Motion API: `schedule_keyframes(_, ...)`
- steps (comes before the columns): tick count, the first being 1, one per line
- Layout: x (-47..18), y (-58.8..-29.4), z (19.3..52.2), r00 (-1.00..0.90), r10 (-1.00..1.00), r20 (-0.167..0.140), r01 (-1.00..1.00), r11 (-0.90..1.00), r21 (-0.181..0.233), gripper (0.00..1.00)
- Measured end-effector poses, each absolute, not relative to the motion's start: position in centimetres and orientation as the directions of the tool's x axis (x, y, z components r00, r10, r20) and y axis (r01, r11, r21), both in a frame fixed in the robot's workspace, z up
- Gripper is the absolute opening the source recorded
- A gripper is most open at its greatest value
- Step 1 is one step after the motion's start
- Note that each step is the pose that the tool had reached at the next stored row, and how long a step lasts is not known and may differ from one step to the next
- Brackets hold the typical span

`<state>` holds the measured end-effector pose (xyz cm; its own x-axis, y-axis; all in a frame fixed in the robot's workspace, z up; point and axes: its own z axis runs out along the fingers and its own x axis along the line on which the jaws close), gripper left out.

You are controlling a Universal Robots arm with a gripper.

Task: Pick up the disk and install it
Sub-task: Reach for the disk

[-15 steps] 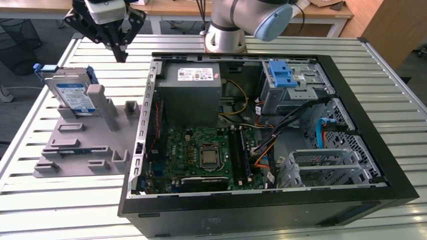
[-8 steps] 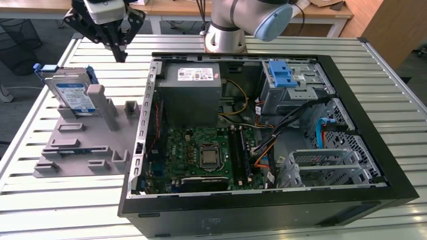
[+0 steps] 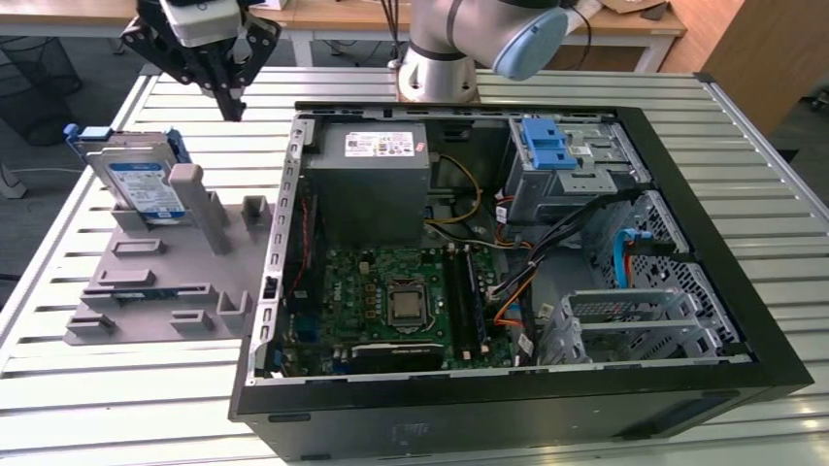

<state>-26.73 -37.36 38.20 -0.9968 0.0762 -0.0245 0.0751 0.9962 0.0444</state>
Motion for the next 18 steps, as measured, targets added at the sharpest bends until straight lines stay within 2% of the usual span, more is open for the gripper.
schedule_keyframes(18, -27.47, -37.33, 38.19, -0.997, 0.076, -0.024, 0.075, 0.996, 0.044, 0.11)
